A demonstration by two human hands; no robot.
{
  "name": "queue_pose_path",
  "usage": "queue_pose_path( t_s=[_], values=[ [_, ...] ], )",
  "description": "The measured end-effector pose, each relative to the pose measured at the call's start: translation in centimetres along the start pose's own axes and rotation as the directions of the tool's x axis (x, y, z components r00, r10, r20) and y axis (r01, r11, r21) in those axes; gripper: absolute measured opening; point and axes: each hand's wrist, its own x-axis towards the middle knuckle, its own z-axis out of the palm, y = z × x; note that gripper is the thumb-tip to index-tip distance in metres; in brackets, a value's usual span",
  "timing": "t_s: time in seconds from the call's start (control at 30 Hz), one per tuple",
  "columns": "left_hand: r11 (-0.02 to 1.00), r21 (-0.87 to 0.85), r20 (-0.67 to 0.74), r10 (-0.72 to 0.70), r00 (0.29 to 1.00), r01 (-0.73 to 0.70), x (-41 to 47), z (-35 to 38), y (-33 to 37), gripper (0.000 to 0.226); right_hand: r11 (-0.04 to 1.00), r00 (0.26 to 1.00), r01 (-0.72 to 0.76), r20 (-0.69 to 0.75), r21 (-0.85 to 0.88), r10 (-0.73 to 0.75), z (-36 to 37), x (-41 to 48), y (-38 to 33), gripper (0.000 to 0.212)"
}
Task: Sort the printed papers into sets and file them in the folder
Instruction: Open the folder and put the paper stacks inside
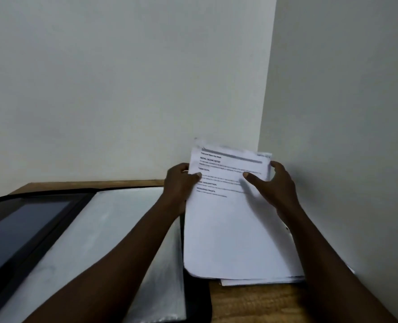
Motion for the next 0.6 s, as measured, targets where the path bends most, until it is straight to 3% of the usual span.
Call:
queue_pose_path(
  t_s=[0.07,0.13,0.23,0.3,0.37,0.47,0.53,0.6],
  values=[
    [0.994,-0.112,-0.018,0.008,1.0,-0.01,0.2,-1.7,1.8,0.013,0.991,0.994,-0.088,0.074,0.102,0.081,-0.5,-0.1,-0.5,0.101],
    [0.981,-0.191,-0.024,0.023,0.999,-0.027,0.2,-3.5,3.5,0.012,0.951,0.957,-0.193,0.262,0.24,0.128,-0.7,-0.5,-1.3,0.097],
    [0.972,-0.223,-0.018,0.072,0.997,-0.075,0.1,-6.0,5.2,0.01,0.849,0.828,-0.319,0.559,0.422,0.034,0.0,-1.5,-2.4,0.051],
    [0.973,-0.221,0.036,0.079,0.996,-0.07,-0.4,-7.1,6.1,0.02,0.814,0.789,-0.348,0.614,0.465,-0.014,0.6,-2.5,-3.3,0.031],
    [0.971,-0.238,0.197,0.056,0.979,-0.008,-1.2,-8.4,7.0,0.035,0.801,0.807,-0.329,0.59,0.501,-0.037,1.4,-2.8,-4.2,0.032],
    [0.992,-0.108,0.416,-0.017,0.909,0.067,-2.8,-10.2,8.0,0.038,0.736,0.908,-0.222,0.411,0.64,-0.083,2.4,-2.7,-6.5,0.033],
    [1.0,-0.023,0.416,-0.006,0.909,0.017,-3.3,-11.2,8.5,0.036,0.715,0.946,-0.101,0.289,0.692,-0.145,2.8,-2.9,-8.7,0.024],
    [0.997,-0.023,0.327,0.073,0.942,-0.07,-3.3,-11.8,9.1,0.034,0.707,0.947,0.012,0.218,0.707,-0.235,3.3,-3.3,-10.8,0.02]
  ],
)
